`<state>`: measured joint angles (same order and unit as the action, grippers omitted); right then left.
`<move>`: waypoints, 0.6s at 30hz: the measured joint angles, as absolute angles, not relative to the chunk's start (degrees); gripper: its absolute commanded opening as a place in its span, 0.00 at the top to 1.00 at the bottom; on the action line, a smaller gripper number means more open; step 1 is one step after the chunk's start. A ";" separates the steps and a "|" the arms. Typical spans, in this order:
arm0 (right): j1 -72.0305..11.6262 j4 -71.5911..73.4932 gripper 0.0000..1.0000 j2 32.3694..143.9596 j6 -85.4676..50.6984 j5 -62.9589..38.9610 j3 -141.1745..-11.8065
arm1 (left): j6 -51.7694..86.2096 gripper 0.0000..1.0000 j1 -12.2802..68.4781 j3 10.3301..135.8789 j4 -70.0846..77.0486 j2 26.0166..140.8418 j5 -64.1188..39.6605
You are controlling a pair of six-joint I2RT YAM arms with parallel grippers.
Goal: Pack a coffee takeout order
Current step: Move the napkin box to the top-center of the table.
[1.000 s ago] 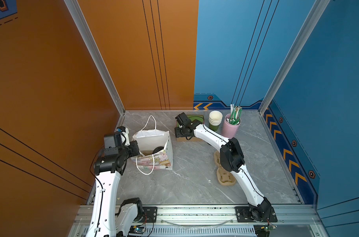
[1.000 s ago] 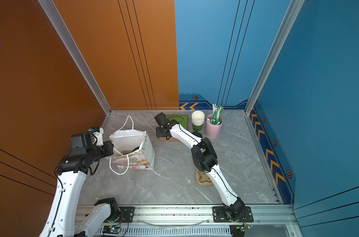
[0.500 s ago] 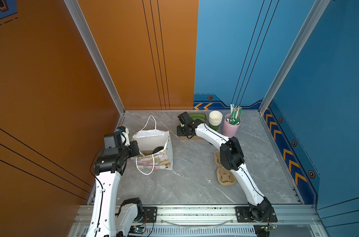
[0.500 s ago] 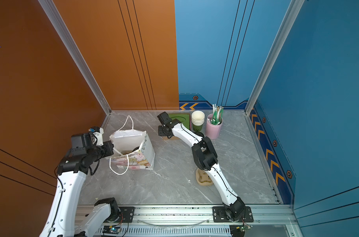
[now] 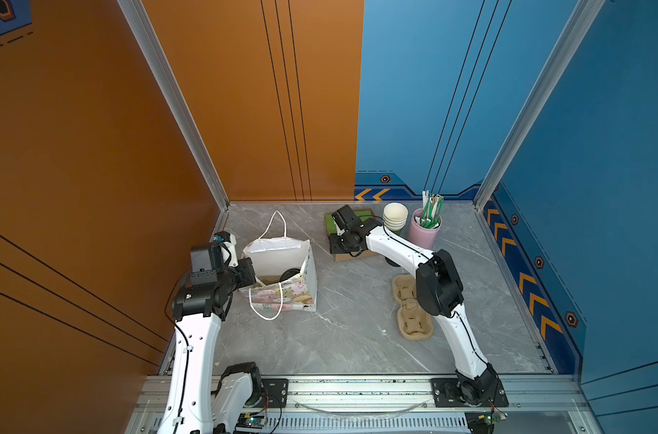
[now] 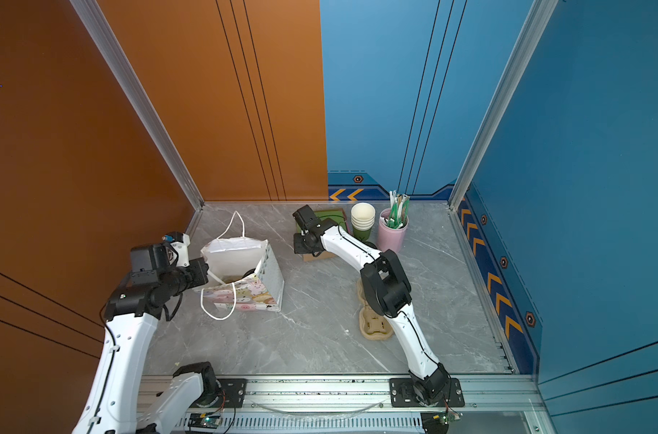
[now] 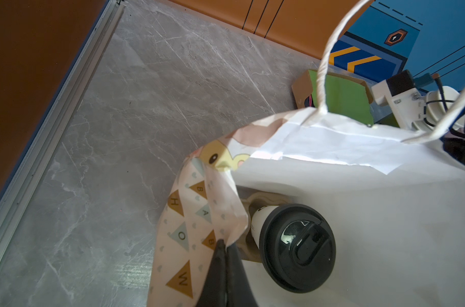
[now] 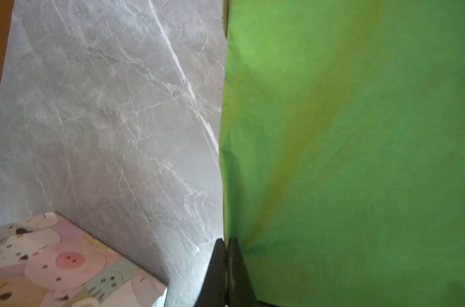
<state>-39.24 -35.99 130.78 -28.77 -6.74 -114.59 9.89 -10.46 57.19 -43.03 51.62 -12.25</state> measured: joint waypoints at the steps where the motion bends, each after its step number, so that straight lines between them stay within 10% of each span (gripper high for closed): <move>1: -39.66 -35.99 0.95 129.47 -28.38 -7.03 -112.88 | 9.91 0.99 -10.46 57.19 -43.03 51.62 -12.25; 18: -42.33 -36.01 0.94 124.70 -26.39 -11.86 -104.68 | 9.91 0.97 -10.46 57.19 -43.03 51.62 -12.25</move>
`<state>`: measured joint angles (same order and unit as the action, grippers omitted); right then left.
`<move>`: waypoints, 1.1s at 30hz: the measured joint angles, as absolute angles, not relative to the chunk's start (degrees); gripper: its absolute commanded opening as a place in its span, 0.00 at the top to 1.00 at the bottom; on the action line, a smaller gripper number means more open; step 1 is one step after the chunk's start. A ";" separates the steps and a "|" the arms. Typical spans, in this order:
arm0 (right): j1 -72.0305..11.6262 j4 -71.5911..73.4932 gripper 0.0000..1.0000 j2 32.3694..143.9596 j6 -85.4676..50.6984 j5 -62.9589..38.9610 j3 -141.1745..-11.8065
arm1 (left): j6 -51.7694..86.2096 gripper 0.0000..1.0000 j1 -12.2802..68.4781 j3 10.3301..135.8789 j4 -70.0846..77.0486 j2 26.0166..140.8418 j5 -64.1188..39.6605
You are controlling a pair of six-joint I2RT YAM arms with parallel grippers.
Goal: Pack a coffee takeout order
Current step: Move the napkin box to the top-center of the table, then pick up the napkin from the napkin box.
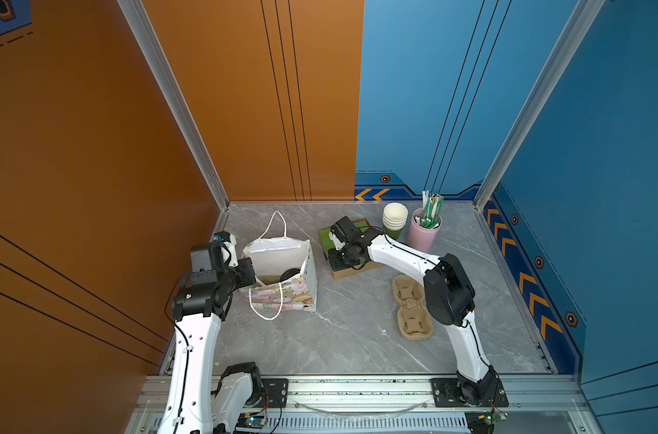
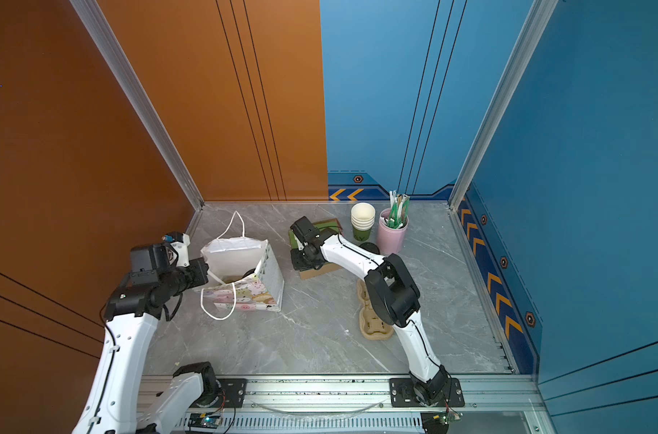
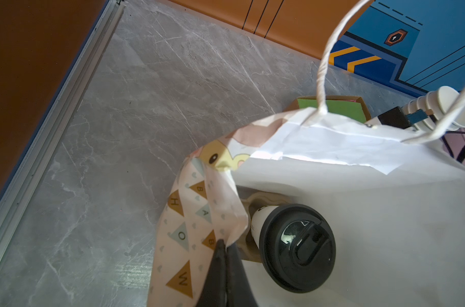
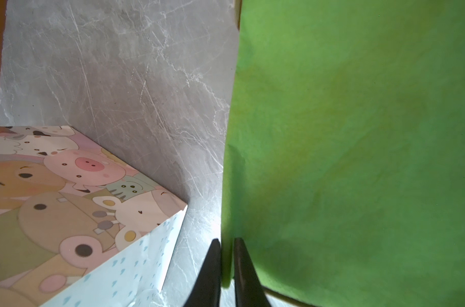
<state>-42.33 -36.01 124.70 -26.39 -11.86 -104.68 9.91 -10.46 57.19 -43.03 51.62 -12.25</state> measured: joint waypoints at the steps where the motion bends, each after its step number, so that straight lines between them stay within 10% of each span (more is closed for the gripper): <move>1: -42.33 -36.01 0.96 124.70 -26.22 -11.77 -104.79 | 9.89 0.97 -10.44 57.19 -43.03 51.62 -12.25; 33: -40.51 -35.97 1.00 107.09 -25.89 -11.84 -109.36 | 9.91 0.96 -10.46 57.17 -43.03 51.62 -12.25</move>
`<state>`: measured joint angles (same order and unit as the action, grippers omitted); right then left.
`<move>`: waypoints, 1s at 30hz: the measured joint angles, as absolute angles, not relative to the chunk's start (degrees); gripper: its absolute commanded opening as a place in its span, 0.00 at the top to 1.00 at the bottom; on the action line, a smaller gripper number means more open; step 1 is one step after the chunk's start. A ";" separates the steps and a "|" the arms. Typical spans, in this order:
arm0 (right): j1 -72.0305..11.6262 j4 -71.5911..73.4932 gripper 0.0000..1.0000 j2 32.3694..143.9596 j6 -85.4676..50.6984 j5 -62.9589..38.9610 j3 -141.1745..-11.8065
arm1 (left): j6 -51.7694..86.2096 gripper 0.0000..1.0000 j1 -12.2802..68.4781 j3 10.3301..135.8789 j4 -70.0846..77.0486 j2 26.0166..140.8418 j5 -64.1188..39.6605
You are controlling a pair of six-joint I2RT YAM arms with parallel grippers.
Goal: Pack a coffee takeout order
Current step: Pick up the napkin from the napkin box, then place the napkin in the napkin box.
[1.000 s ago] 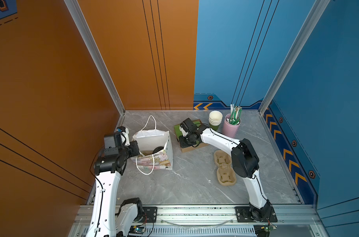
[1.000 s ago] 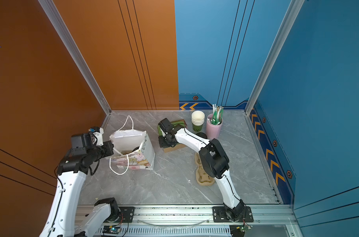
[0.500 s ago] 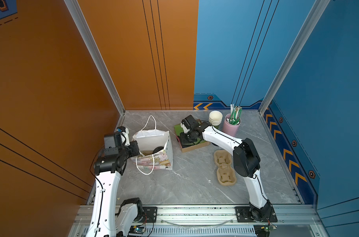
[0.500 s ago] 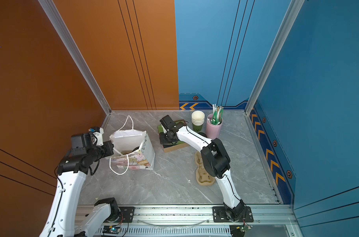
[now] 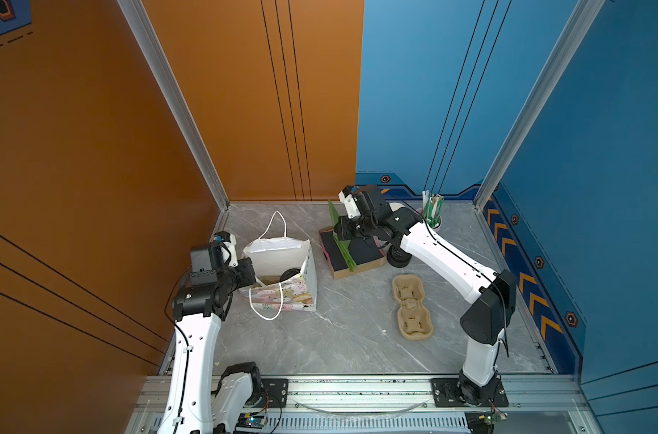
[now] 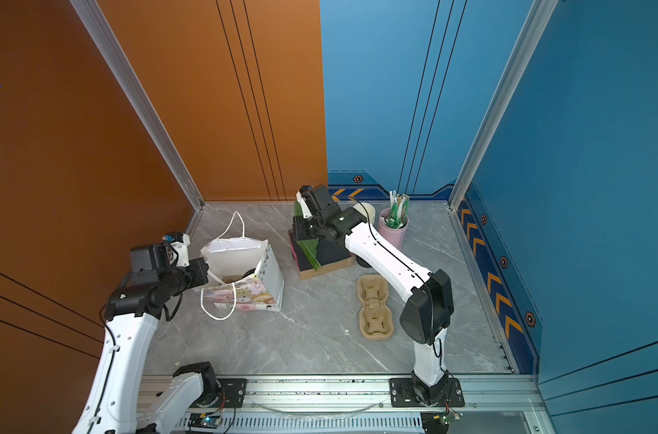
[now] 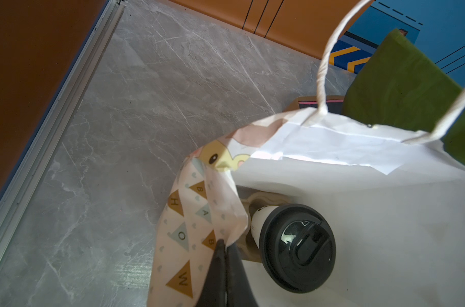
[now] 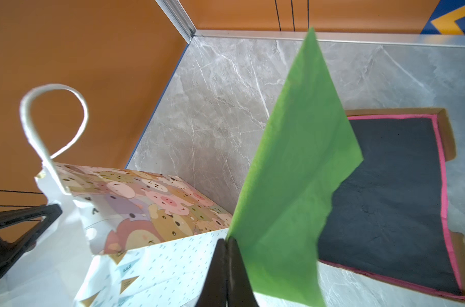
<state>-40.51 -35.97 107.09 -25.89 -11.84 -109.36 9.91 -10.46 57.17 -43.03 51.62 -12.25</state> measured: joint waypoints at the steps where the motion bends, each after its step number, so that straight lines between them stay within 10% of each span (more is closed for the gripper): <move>1: -40.51 -35.99 1.00 106.72 -25.89 -11.84 -109.34 | 9.91 0.95 -10.44 57.17 -43.03 51.62 -12.25; 30: -36.69 -41.23 0.88 115.77 -25.21 -10.28 -98.50 | 9.91 0.95 -10.44 57.17 -43.03 51.62 -12.25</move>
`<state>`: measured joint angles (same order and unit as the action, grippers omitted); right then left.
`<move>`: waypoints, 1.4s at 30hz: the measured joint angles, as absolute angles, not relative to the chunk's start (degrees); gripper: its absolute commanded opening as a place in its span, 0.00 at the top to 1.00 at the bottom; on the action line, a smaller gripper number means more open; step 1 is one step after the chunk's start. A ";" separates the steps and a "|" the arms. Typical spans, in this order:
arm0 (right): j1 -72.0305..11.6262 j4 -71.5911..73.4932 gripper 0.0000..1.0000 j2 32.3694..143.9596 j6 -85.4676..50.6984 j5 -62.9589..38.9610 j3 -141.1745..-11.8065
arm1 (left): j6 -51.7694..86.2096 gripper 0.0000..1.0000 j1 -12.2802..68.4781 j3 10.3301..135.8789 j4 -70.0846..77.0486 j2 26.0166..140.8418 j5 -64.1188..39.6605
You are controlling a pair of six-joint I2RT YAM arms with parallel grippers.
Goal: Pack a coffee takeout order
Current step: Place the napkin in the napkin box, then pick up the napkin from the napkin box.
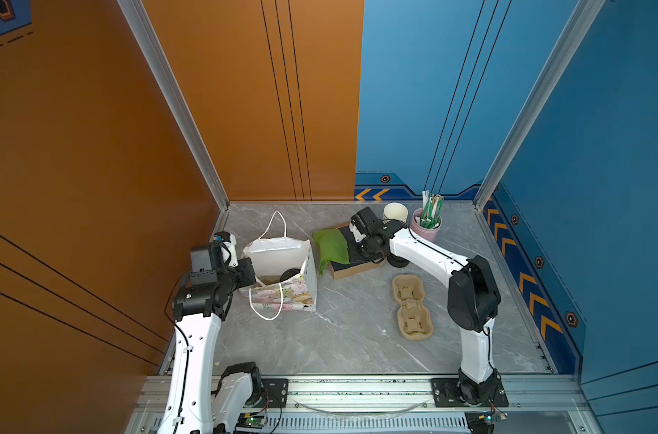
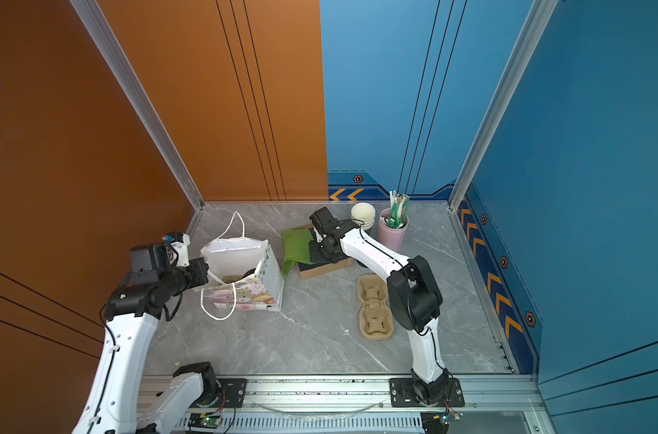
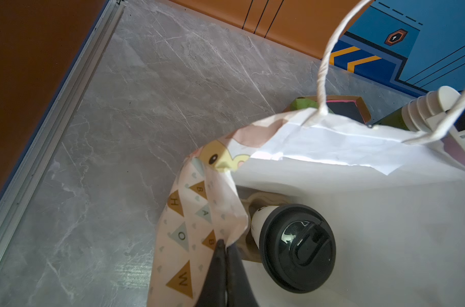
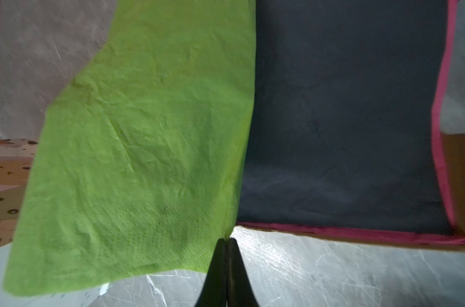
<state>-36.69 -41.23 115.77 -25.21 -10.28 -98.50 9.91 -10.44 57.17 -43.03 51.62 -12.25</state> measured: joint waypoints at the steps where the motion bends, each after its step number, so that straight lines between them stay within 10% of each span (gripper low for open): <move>1: -36.69 -41.63 0.84 115.96 -25.08 -10.37 -98.50 | 9.91 0.95 -10.44 57.17 -43.03 51.62 -12.25; 19: -38.35 -50.59 0.01 111.33 -20.88 -5.96 -110.08 | 9.91 0.95 -10.26 57.17 -43.03 51.62 -12.25; 42: -45.34 -54.57 0.12 136.46 -21.80 3.60 -136.75 | 9.91 0.95 -10.07 57.17 -43.03 51.64 -12.23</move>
<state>-45.34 -54.57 136.46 -21.80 3.60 -136.75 9.91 -10.07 57.17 -43.03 51.64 -12.23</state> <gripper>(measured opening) 0.917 0.054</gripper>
